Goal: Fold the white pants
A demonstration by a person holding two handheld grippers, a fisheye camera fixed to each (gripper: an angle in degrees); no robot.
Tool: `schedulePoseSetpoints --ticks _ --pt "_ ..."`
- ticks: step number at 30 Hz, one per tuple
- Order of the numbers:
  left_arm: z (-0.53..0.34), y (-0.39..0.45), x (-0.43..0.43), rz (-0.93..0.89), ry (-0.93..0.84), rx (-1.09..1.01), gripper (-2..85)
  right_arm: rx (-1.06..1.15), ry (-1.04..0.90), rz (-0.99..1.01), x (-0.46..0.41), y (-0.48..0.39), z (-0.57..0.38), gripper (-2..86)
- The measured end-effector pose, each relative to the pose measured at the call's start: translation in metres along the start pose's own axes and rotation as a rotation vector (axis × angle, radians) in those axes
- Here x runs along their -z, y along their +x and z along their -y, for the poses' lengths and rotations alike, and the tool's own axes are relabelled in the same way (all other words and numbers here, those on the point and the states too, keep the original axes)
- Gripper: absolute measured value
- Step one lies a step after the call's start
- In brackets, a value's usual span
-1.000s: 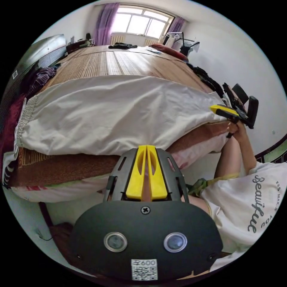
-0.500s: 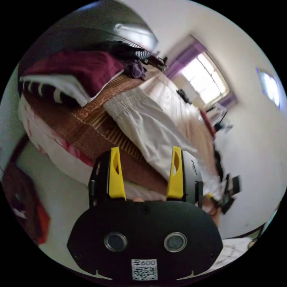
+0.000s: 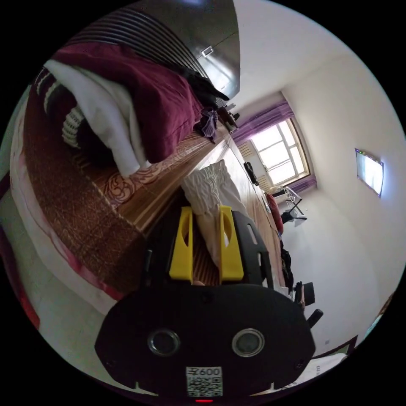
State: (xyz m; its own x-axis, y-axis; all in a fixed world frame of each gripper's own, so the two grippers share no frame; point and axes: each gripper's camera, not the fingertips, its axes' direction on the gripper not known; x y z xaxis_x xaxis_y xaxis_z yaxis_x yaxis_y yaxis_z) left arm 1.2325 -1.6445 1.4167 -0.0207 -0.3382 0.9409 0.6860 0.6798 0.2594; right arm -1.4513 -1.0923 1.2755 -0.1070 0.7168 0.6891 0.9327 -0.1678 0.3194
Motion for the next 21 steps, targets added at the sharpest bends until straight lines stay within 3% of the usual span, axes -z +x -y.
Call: schedulePoseSetpoints --ticks 5,10,21 --pt "-0.005 0.008 0.015 -0.019 0.001 -0.042 6.8 0.337 -0.188 -0.006 -0.129 -0.063 -0.013 -0.9" --pt "-0.009 0.023 0.023 -0.036 -0.02 -0.101 5.7 0.438 -0.337 -0.118 -0.21 -0.063 -0.075 -0.9" --pt "-0.06 0.006 0.004 -0.044 -0.044 -0.137 5.3 0.567 -0.298 -0.239 -0.243 -0.004 -0.193 -0.9"
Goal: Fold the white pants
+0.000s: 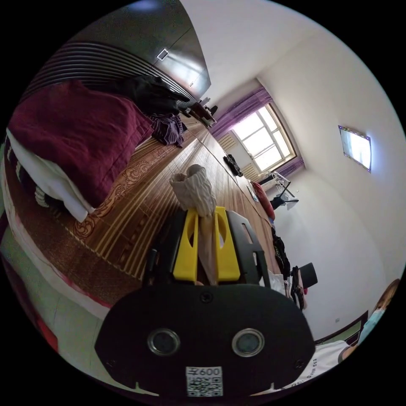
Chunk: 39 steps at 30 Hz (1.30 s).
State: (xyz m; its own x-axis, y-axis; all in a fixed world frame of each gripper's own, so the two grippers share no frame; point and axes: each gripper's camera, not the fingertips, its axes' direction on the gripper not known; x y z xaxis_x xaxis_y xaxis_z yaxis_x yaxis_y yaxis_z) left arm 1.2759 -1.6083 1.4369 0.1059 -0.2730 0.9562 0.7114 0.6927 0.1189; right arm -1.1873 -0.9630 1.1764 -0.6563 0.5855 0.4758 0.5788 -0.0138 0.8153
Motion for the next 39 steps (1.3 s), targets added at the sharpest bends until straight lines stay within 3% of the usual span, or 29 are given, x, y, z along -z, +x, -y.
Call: schedulePoseSetpoints --ticks 5,9,14,21,26,28,31,39 --pt "-0.049 -0.037 -0.024 0.029 0.001 0.021 7.0 0.008 -0.005 0.098 -0.009 0.025 -0.057 -0.9" --pt "-0.11 -0.061 -0.031 0.168 -0.036 -0.048 10.4 -0.193 0.156 0.119 0.015 0.08 -0.096 -0.9" --pt "-0.272 -0.078 -0.037 0.195 -0.152 -0.16 12.2 -0.219 0.212 0.051 0.018 0.16 -0.105 -0.9" --pt "-0.461 -0.082 -0.135 0.128 -0.311 -0.385 12.0 -0.202 0.029 0.033 -0.089 0.262 -0.061 -0.9" --pt "-0.576 -0.09 -0.166 0.45 -0.132 -0.68 13.3 -0.147 -0.094 -0.05 -0.165 0.301 -0.05 -0.9" --pt "-0.602 -0.104 -0.179 0.503 -0.123 -0.743 12.5 -0.123 -0.094 -0.078 -0.18 0.306 -0.05 -0.9" --pt "-0.631 -0.131 -0.2 0.435 -0.151 -0.801 9.8 -0.122 -0.117 -0.045 -0.207 0.321 -0.049 -0.9" --pt "-0.664 -0.221 -0.233 0.408 -0.175 -0.776 3.2 -0.147 -0.21 0.091 -0.277 0.356 -0.06 -0.9"
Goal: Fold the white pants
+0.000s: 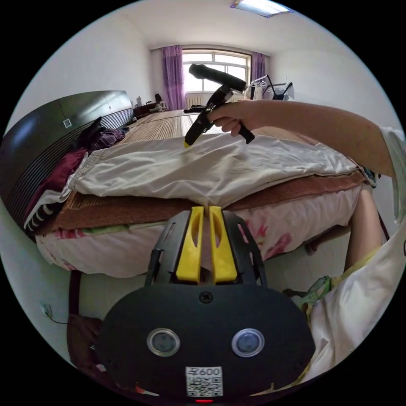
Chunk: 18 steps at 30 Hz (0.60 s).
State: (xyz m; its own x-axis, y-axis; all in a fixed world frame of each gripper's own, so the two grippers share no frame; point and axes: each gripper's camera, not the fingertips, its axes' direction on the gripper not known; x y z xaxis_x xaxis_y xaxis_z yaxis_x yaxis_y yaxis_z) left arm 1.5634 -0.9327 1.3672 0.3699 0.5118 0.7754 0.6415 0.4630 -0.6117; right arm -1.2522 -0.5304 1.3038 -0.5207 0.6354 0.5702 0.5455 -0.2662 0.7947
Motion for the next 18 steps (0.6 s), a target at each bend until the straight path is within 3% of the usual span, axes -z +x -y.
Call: schedulePoseSetpoints --ticks 11,18 --pt "-0.076 -0.069 -0.028 -0.077 -0.019 0.14 1.0 -0.009 -0.083 0.014 -0.061 0.019 -0.014 -0.9" --pt "-0.134 -0.117 -0.047 -0.148 -0.038 0.21 0.6 0.03 -0.002 -0.079 -0.076 -0.001 -0.04 -0.9"
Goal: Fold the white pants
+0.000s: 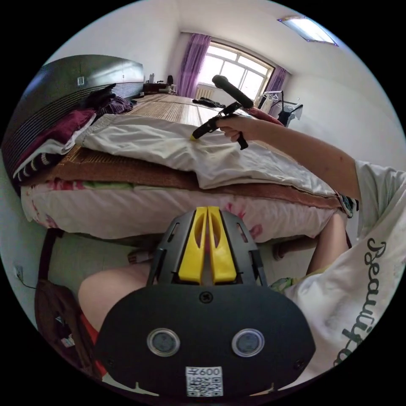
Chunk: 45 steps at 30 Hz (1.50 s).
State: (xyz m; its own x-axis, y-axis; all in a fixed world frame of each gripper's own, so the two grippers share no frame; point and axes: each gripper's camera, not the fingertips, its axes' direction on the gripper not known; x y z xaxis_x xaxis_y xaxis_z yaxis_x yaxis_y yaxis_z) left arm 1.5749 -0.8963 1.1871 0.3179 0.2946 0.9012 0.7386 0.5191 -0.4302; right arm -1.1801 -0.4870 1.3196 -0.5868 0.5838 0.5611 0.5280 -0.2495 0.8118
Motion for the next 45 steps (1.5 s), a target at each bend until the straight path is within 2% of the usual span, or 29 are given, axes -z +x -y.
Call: schedulePoseSetpoints --ticks 6,9,11,14,16,18,19,28,39,42,45 --pt "0.032 -0.054 -0.028 0.017 0.052 -0.008 0.3 -0.061 0.141 -0.013 0.041 -0.032 -0.055 -0.9" --pt "0.071 -0.063 -0.053 0.11 0.03 -0.077 0.2 0.015 0.073 -0.065 0.045 -0.086 -0.082 -0.9" --pt "0.1 -0.05 -0.083 0.198 -0.006 -0.193 0.3 0.058 0.057 -0.216 0.038 -0.135 -0.097 -0.9" --pt "0.126 -0.05 -0.123 0.285 -0.03 -0.27 0.3 0.067 0.007 -0.283 0.019 -0.167 -0.101 -0.9" --pt "0.138 -0.064 -0.146 0.258 -0.075 -0.298 0.3 0.045 -0.028 -0.239 0.005 -0.171 -0.1 -0.9" --pt "0.142 -0.083 -0.174 0.147 -0.174 -0.319 0.3 0.022 -0.049 -0.211 -0.01 -0.174 -0.101 -0.9" --pt "0.138 -0.097 -0.2 0.079 -0.278 -0.301 0.2 0.008 -0.04 -0.211 -0.01 -0.179 -0.102 -0.9" --pt "0.128 -0.153 -0.21 0.046 -0.201 -0.268 0.2 0.04 -0.087 -0.414 -0.027 -0.26 -0.081 -0.9" --pt "0.123 -0.19 -0.209 0.122 -0.127 -0.296 0.2 -0.053 -0.007 -0.347 0.02 -0.281 -0.051 -0.9" --pt "0.124 -0.205 -0.194 0.118 -0.052 -0.239 0.1 -0.219 0.072 -0.34 0.057 -0.278 -0.043 -0.9" --pt "0.121 -0.206 -0.164 0.212 0.108 -0.271 0.1 -0.405 0.242 -0.408 0.12 -0.282 -0.045 -0.9"
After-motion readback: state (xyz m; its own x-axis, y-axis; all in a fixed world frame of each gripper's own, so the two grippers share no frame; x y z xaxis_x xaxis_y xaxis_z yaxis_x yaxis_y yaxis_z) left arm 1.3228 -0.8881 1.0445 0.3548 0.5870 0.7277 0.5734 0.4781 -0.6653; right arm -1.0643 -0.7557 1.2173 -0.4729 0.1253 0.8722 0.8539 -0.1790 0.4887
